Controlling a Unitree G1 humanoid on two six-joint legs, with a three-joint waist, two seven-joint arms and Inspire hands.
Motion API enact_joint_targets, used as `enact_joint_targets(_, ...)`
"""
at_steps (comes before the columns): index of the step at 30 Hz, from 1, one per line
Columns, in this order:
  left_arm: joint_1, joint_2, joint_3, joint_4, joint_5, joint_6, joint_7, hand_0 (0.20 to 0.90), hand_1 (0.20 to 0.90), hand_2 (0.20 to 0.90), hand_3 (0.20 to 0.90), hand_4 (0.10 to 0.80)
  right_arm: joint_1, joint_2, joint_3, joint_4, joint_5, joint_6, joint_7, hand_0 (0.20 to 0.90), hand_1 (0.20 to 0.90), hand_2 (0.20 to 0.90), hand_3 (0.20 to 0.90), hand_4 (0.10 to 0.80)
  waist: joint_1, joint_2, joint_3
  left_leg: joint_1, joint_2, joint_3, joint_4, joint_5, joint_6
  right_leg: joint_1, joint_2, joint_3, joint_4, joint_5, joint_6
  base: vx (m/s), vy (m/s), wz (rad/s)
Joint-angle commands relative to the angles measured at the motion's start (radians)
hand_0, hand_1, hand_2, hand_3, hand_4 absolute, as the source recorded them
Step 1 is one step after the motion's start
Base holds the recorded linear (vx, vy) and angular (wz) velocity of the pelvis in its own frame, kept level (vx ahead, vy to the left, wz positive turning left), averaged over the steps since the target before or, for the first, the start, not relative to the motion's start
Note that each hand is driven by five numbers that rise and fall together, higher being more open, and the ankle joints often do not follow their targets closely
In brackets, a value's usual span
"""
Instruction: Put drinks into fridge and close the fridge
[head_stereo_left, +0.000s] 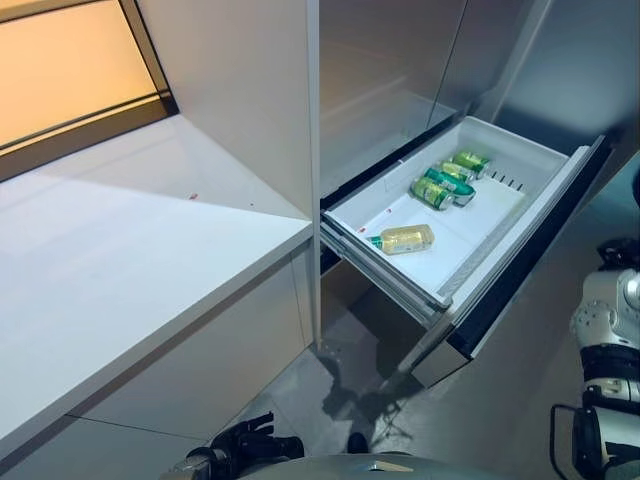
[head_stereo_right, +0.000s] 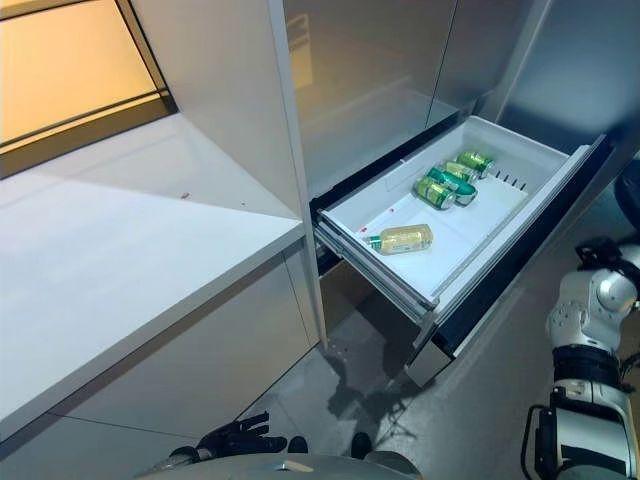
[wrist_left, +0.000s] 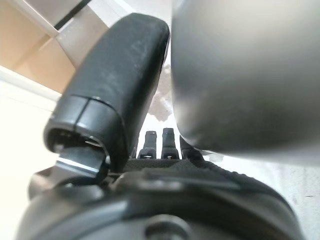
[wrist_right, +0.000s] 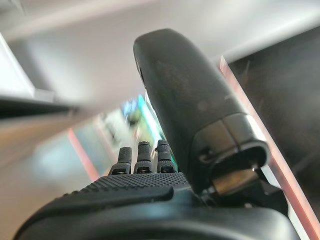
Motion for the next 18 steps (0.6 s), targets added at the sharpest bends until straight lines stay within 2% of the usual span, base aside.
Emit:
enact_joint_targets(1, 0.008, 0.008, -0.051, 0.046, 0.003, 0.005, -0.008, 0.9, 0.9, 0.9, 0.9, 0.8, -0.047, -0.049, -0.002, -0.055, -0.024, -0.106, 0.016, 0.9, 0.9, 0.9, 0.9, 0.8, 0.047, -0.032, 0.014, -0.103, -0.054, -0.042, 0.291, -0.208, 0.054, -0.073, -0.051, -0.009, 0.273, -0.141, 0.008, -0.063, -0.001, 0.16)
enact_joint_targets(5, -0.044, 0.015, -0.052, 0.013, -0.036, 0.003, 0.03, 0.9, 0.9, 0.9, 0.9, 0.8, -0.103, -0.04, 0.037, -0.037, 0.029, -0.134, 0.027, 0.9, 0.9, 0.9, 0.9, 0.8, 0.064, -0.031, 0.11, -0.257, -0.075, -0.057, 0.45, -0.252, 0.074, -0.201, -0.057, -0.02, 0.405, -0.17, -0.013, -0.249, -0.004, 0.12)
enact_joint_targets(8, -0.095, 0.019, -0.051, -0.022, -0.077, 0.0, 0.063, 0.9, 0.9, 0.9, 0.9, 0.8, -0.182, -0.037, 0.08, -0.04, 0.07, -0.11, 0.06, 0.9, 0.9, 0.9, 0.9, 0.8, 0.071, -0.029, 0.186, -0.387, -0.085, -0.056, 0.554, -0.266, 0.09, -0.329, -0.052, -0.021, 0.519, -0.185, -0.032, -0.325, 0.002, 0.05)
enact_joint_targets(12, -0.128, 0.009, -0.042, -0.05, -0.121, -0.012, 0.092, 0.9, 0.9, 0.9, 0.9, 0.8, -0.251, -0.019, 0.143, -0.042, 0.078, -0.061, 0.146, 0.9, 0.9, 0.9, 0.9, 0.8, 0.08, -0.023, 0.237, -0.496, -0.099, -0.065, 0.631, -0.266, 0.095, -0.444, -0.044, -0.017, 0.614, -0.201, -0.047, -0.201, 0.038, -0.04)
enact_joint_targets(18, -0.133, -0.004, -0.038, -0.085, -0.178, -0.036, 0.092, 0.9, 0.9, 0.9, 0.9, 0.8, -0.342, -0.037, 0.217, -0.041, 0.037, -0.003, 0.273, 0.9, 0.9, 0.9, 0.9, 0.8, 0.096, -0.006, 0.257, -0.548, -0.11, -0.071, 0.639, -0.241, 0.087, -0.502, -0.041, -0.029, 0.647, -0.201, -0.053, -0.078, 0.052, -0.07)
